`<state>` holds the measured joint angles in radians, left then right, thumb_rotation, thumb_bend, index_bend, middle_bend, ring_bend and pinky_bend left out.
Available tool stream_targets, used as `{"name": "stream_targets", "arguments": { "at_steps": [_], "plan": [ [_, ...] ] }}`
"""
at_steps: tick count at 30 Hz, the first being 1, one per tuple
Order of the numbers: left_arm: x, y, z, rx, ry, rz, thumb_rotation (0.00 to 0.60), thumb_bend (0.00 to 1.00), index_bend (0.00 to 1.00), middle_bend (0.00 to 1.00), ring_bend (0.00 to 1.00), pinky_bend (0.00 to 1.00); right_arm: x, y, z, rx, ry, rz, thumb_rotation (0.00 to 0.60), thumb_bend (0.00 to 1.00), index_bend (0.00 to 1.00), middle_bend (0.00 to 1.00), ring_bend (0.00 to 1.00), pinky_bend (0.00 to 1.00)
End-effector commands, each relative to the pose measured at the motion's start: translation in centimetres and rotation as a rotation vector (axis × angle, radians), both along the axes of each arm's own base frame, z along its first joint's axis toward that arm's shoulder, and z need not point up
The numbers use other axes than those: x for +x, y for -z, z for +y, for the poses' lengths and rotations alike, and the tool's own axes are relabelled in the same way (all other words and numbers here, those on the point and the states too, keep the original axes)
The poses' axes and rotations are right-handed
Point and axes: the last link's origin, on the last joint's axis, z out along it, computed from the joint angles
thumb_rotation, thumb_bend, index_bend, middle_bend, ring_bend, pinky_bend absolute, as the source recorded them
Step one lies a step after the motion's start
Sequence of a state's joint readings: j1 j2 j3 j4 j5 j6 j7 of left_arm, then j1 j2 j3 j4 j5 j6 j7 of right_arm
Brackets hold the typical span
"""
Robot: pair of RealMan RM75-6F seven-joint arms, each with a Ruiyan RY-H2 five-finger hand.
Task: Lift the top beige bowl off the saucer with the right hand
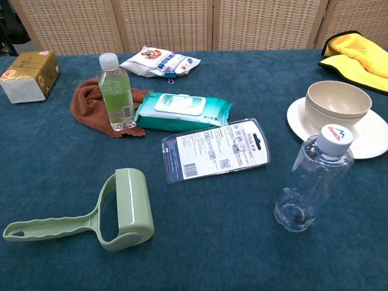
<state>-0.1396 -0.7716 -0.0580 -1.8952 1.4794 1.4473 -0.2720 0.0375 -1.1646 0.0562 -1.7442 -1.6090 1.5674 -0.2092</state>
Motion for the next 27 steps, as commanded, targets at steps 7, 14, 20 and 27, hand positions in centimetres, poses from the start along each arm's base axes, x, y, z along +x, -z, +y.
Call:
{"name": "stream_targets", "arguments": {
  "at_steps": [7, 14, 20, 27],
  "plan": [
    [0.0, -0.2, -0.4, 0.013, 0.008, -0.009, 0.600, 0.02, 0.00, 0.00, 0.00, 0.00, 0.7, 0.7, -2.7, 0.049, -0.048, 0.005, 0.600, 0.00, 0.14, 0.00, 0.00, 0.00],
    [-0.2, -0.2, -0.2, 0.015, 0.001, -0.003, 0.600, 0.03, 0.00, 0.00, 0.00, 0.00, 3.0, 2.4, -7.3, 0.170, -0.071, -0.054, 0.600, 0.00, 0.35, 0.00, 0.00, 0.00],
    [-0.2, -0.3, -0.2, 0.015, -0.007, -0.007, 0.600, 0.03, 0.00, 0.00, 0.00, 0.00, 4.4, 4.2, -9.9, 0.215, -0.054, -0.031, 0.600, 0.09, 0.42, 0.00, 0.00, 0.00],
    [-0.4, -0.4, -0.2, 0.014, -0.010, -0.008, 0.600, 0.03, 0.00, 0.00, 0.00, 0.00, 5.2, 5.7, -11.8, 0.220, -0.016, -0.007, 0.600, 0.25, 0.43, 0.00, 0.00, 0.00]
  ]
}}
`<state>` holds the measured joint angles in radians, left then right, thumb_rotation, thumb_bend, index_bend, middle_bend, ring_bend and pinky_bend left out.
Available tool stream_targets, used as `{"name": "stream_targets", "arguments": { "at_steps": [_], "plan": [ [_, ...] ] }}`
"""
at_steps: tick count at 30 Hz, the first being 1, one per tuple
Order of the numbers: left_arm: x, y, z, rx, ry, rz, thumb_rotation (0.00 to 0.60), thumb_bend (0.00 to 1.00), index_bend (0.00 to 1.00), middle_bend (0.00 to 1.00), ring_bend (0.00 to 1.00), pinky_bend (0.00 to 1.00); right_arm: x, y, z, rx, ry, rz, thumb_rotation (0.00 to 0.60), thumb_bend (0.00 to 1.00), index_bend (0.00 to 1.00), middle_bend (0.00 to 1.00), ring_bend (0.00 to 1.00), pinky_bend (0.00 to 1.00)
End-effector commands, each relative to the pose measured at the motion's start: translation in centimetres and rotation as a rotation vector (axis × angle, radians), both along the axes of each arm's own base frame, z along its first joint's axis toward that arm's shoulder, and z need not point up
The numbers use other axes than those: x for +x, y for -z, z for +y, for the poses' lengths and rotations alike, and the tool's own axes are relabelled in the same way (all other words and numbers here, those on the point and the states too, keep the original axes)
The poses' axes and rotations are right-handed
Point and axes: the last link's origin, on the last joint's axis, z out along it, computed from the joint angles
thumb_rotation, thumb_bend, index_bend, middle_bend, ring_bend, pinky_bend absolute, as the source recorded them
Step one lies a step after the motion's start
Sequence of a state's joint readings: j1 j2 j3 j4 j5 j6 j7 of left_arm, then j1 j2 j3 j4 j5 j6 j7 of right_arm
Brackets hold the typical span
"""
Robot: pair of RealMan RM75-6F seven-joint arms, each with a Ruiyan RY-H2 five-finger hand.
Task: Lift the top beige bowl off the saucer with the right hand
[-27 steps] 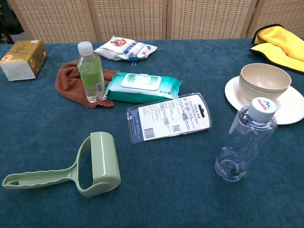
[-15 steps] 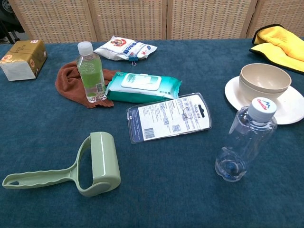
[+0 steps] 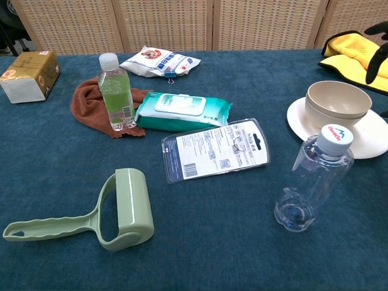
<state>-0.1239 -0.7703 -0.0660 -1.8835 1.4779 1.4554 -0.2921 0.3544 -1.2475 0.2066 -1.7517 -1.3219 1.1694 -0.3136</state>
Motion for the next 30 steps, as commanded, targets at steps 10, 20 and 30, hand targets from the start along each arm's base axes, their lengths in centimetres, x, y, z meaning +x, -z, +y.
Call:
{"name": "stream_targets", "arguments": {
  "at_steps": [10, 20, 30],
  "plan": [
    [0.0, 0.1, 0.1, -0.010, 0.001, -0.001, 0.600, 0.05, 0.00, 0.00, 0.00, 0.00, 0.4, 2.5, -2.7, 0.022, 0.067, 0.022, 0.600, 0.26, 0.46, 0.00, 0.00, 0.00],
    [-0.1, 0.0, 0.2, -0.030, 0.002, -0.005, 0.600, 0.05, 0.00, 0.00, 0.00, 0.00, -0.6, 3.7, -4.7, 0.026, 0.136, 0.075, 0.600, 0.33, 0.46, 0.00, 0.00, 0.00],
    [-0.1, 0.0, 0.2, -0.028, -0.002, -0.010, 0.600, 0.05, 0.00, 0.00, 0.00, 0.00, -1.6, 4.1, -5.4, 0.035, 0.180, 0.084, 0.600, 0.36, 0.46, 0.00, 0.00, 0.00]
  ]
}}
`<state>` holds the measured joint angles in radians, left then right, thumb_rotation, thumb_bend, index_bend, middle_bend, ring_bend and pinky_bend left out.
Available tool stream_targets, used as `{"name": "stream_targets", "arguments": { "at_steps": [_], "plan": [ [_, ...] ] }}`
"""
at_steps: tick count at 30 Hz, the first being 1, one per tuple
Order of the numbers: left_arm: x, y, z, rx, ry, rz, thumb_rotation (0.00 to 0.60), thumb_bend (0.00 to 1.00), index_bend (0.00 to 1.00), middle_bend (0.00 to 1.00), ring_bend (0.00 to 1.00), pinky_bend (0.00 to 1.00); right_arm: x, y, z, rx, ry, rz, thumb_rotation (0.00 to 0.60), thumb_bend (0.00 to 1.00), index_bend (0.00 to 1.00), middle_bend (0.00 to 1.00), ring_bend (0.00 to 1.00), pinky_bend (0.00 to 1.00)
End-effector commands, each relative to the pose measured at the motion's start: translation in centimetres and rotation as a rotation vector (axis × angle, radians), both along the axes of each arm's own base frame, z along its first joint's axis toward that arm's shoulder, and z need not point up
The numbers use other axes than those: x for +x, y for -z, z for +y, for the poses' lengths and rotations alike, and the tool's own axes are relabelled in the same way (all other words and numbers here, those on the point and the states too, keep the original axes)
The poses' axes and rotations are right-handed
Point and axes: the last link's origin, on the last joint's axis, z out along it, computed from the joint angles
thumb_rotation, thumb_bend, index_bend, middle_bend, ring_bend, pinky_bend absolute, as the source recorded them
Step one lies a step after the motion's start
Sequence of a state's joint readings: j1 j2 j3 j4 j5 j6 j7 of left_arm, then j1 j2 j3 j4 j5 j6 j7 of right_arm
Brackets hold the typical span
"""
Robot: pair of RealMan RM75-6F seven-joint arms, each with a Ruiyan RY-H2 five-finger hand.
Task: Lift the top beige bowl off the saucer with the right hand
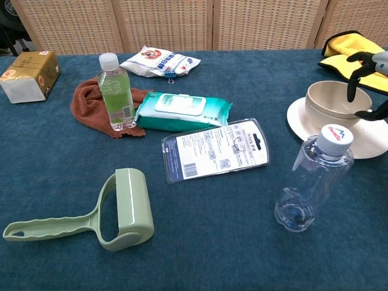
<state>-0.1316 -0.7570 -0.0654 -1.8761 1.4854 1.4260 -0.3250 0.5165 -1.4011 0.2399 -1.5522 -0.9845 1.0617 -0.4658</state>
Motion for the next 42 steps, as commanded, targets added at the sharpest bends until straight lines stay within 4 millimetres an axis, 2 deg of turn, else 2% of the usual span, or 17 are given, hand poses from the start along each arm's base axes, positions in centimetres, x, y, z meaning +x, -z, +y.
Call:
{"name": "stream_targets", "arguments": {
  "at_steps": [1, 13, 28, 42],
  "plan": [
    [0.0, 0.0, 0.0, 0.000, -0.002, 0.000, 0.600, 0.05, 0.00, 0.00, 0.00, 0.00, -0.1, 0.3, -0.1, 0.007, 0.007, -0.001, 0.600, 0.36, 0.46, 0.00, 0.00, 0.00],
    [-0.1, -0.1, 0.1, 0.004, -0.009, -0.004, 0.600, 0.06, 0.00, 0.00, 0.00, 0.00, -0.5, 1.1, -0.5, 0.019, 0.026, -0.001, 0.600, 0.37, 0.48, 0.00, 0.00, 0.00],
    [-0.3, -0.4, 0.1, 0.008, -0.019, -0.018, 0.600, 0.06, 0.00, 0.00, 0.00, 0.00, -0.7, 1.7, -1.0, 0.026, 0.042, -0.008, 0.600, 0.39, 0.55, 0.00, 0.00, 0.00],
    [-0.4, -0.5, 0.1, 0.008, -0.021, -0.021, 0.600, 0.06, 0.00, 0.00, 0.00, 0.00, -0.4, 1.8, -1.2, 0.013, 0.025, -0.020, 0.600, 0.59, 0.64, 0.00, 0.00, 0.00]
  ]
}}
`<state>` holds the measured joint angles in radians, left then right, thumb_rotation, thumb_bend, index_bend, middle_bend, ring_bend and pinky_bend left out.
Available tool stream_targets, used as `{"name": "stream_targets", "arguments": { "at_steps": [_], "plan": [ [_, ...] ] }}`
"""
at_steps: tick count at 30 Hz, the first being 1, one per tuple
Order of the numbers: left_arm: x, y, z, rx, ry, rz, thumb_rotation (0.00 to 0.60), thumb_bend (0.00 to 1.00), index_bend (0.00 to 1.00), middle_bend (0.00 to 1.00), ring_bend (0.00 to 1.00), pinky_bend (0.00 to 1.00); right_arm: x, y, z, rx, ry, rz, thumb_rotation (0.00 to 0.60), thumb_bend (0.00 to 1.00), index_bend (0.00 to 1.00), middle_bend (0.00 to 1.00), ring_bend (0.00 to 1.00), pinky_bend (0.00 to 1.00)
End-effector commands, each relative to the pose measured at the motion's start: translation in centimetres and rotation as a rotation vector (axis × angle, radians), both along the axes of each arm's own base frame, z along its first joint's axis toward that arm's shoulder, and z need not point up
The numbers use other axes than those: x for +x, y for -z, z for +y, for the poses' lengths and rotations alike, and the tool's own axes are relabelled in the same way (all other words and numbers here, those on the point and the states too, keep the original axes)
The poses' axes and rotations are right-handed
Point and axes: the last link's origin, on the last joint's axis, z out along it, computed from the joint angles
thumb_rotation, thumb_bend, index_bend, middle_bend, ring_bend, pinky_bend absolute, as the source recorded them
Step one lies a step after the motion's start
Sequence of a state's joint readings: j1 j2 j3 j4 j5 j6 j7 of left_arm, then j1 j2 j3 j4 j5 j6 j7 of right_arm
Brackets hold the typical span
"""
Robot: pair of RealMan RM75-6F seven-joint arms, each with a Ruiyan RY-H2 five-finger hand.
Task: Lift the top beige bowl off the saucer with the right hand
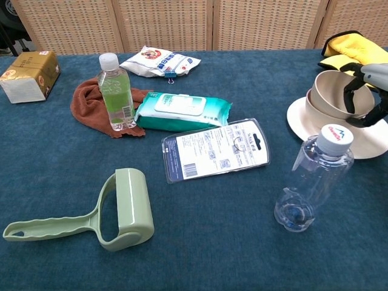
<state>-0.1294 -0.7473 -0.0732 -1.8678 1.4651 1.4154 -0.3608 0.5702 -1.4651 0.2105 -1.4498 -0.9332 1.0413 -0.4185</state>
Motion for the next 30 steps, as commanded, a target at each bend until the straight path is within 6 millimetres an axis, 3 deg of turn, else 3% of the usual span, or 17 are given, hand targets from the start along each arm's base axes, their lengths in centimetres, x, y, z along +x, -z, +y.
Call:
{"name": "stream_targets", "arguments": {
  "at_steps": [1, 11, 21, 24, 30],
  "plan": [
    [0.0, 0.0, 0.0, 0.001, 0.000, -0.001, 0.600, 0.06, 0.00, 0.00, 0.00, 0.00, 0.3, -0.2, 0.0, -0.006, -0.011, -0.002, 0.600, 0.60, 0.64, 0.00, 0.00, 0.00],
    [-0.1, -0.1, 0.0, -0.002, -0.001, -0.003, 0.600, 0.06, 0.00, 0.00, 0.00, 0.00, 1.2, -0.9, 0.4, -0.012, -0.037, 0.006, 0.600, 0.62, 0.65, 0.00, 0.00, 0.00],
    [-0.1, 0.0, -0.1, -0.007, 0.001, -0.001, 0.600, 0.06, 0.00, 0.00, 0.00, 0.00, 3.6, -5.1, 2.3, -0.058, -0.144, 0.000, 0.600, 0.62, 0.65, 0.00, 0.00, 0.00],
    [-0.1, 0.0, -0.1, -0.009, 0.001, -0.001, 0.600, 0.06, 0.00, 0.00, 0.00, 0.00, 3.1, -6.1, 3.0, -0.069, -0.161, 0.027, 0.600, 0.62, 0.66, 0.00, 0.00, 0.00],
    [-0.1, 0.0, -0.1, -0.011, -0.002, -0.002, 0.600, 0.06, 0.00, 0.00, 0.00, 0.00, -0.1, -8.7, 5.3, -0.084, -0.166, 0.131, 0.600, 0.62, 0.66, 0.00, 0.00, 0.00]
  ]
}}
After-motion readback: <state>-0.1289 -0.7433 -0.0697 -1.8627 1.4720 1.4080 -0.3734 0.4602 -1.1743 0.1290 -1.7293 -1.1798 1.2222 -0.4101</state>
